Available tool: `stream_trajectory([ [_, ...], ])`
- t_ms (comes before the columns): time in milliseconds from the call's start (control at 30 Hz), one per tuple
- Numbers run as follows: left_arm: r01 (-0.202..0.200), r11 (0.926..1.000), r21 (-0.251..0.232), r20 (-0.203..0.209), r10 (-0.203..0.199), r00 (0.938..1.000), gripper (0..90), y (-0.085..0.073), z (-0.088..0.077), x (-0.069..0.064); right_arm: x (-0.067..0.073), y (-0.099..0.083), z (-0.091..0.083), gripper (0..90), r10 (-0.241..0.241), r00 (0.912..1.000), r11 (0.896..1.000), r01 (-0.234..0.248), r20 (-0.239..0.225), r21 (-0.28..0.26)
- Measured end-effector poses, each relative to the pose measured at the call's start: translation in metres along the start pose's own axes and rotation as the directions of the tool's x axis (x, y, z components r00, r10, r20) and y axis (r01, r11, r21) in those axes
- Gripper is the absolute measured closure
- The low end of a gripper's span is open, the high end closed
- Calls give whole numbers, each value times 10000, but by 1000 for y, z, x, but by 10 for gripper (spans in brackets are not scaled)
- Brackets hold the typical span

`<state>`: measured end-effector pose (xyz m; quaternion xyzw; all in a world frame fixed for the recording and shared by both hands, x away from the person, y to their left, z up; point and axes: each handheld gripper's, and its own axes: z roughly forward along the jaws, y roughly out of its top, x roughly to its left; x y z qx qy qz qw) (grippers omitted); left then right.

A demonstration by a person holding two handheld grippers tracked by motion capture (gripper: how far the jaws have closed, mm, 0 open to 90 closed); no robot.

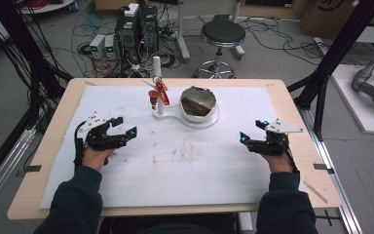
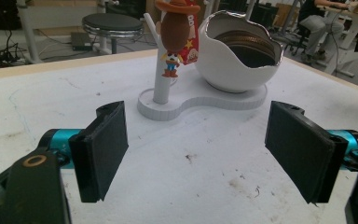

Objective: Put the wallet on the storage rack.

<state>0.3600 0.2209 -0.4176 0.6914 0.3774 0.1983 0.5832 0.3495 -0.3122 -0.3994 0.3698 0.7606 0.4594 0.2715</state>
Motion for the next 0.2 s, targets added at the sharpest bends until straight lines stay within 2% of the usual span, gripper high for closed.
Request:
stream_trajectory([
  [200,82,10000,0,-64,-82,9999,211,-1,-1,1,-1,0,0,216,36,10000,10000,-36,12,-36],
])
